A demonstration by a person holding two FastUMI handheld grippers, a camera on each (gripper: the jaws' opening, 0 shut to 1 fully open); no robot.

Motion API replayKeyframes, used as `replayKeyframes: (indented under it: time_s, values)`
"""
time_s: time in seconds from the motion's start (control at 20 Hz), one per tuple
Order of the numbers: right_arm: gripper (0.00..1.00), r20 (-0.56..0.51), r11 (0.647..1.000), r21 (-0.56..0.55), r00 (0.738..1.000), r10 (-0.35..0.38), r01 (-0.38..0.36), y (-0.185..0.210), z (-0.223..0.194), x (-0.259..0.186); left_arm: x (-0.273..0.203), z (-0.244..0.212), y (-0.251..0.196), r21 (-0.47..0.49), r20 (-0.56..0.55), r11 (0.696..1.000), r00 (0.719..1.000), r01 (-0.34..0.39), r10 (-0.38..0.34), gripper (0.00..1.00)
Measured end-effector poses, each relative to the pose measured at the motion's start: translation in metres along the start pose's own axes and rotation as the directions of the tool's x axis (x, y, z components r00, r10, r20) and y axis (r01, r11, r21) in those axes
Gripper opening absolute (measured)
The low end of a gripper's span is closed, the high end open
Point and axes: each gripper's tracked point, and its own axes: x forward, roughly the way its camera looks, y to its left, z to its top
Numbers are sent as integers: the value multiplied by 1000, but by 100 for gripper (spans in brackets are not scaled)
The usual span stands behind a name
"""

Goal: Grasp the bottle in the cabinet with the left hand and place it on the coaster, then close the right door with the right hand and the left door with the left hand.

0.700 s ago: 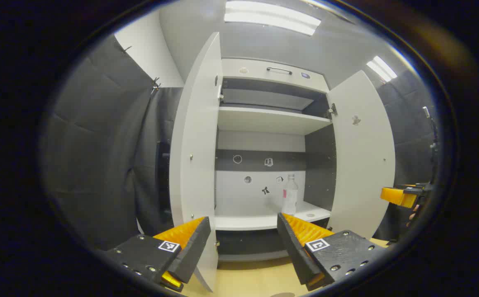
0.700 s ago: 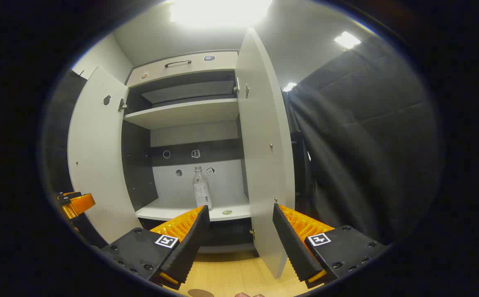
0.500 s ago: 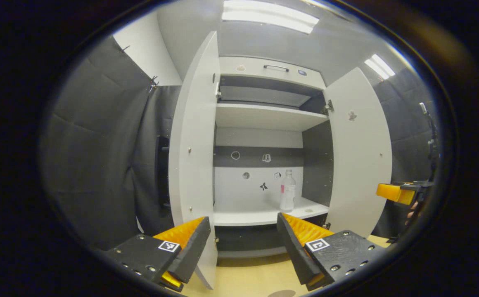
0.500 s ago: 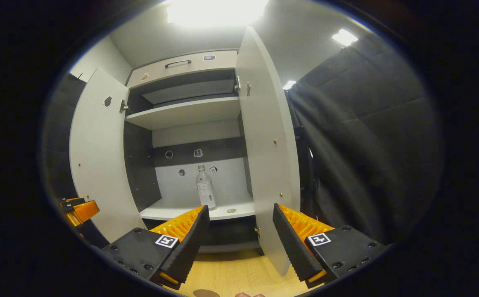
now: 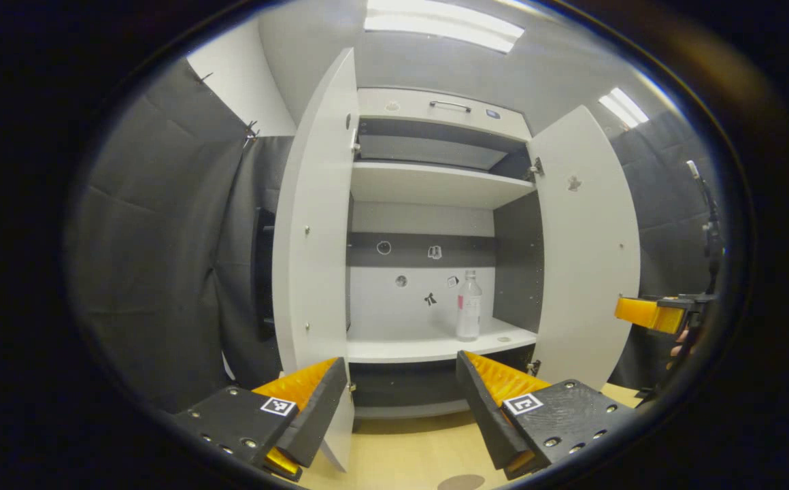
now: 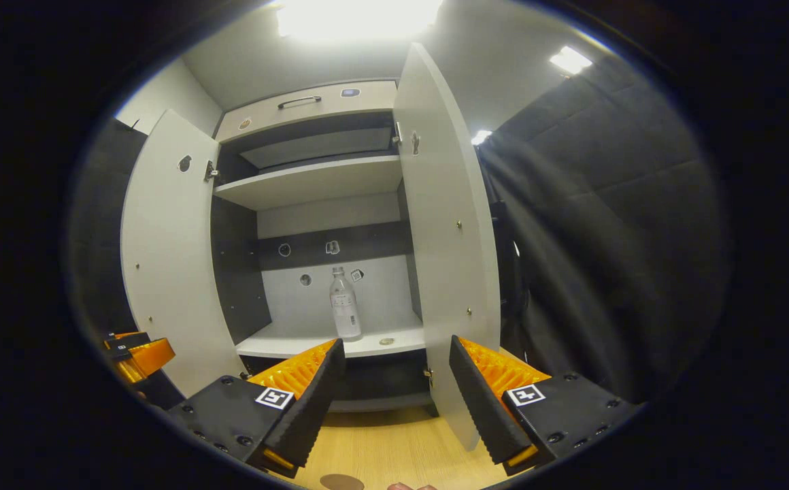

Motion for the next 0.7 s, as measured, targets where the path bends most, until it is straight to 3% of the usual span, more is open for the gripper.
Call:
replayKeyframes:
  time_s: [0.4,0.7]
  values:
    - [98,-6,999,-13,999,-48,48,-20,2,-6,23,3,-21,-6,6,999,999,50,-50,94]
    - [98,-1,976,-38,977,-215,215,-93,17,-28,77,5,-68,-29,3,988,988,154,-154,94]
